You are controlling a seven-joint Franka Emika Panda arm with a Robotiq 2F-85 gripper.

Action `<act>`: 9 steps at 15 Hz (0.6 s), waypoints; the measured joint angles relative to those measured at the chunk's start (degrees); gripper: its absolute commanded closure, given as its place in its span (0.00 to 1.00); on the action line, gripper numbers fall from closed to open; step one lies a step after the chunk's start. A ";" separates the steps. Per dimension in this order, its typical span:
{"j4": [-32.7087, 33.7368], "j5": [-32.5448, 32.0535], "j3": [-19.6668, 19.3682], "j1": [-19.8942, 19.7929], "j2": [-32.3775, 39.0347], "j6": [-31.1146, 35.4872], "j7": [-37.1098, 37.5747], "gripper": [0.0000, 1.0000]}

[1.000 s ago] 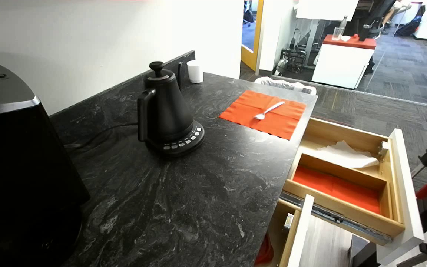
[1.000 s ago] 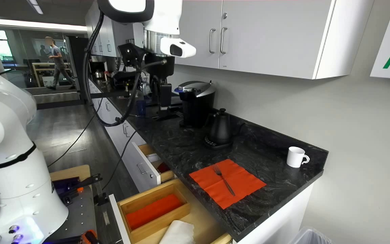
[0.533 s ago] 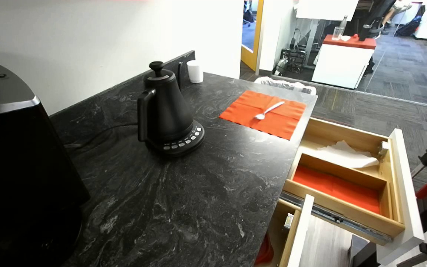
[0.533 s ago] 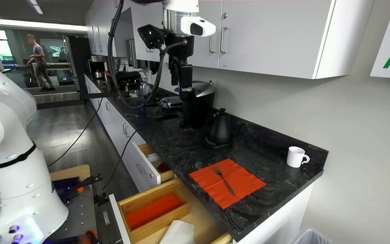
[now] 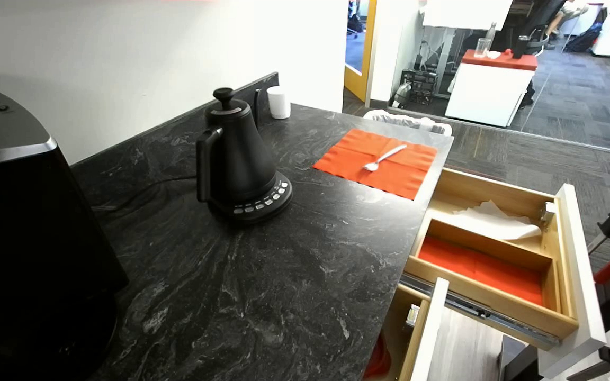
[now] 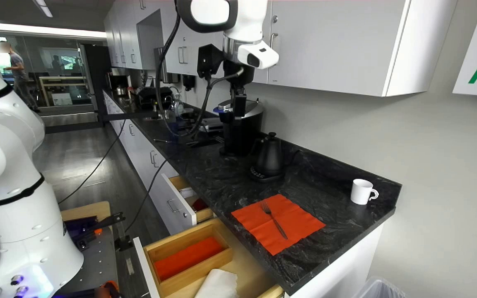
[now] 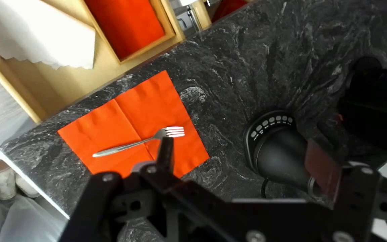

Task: Take the fork on the mat and put it in the left compartment of the drawer

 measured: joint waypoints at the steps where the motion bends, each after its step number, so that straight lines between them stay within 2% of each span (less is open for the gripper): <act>1: 0.01 1.35 1.13 0.25 1.11 2.20 2.69 0.00; 5: -0.10 2.44 5.34 1.18 4.67 10.80 14.65 0.00; 9: -1.52 2.99 6.60 1.31 8.09 15.56 25.27 0.00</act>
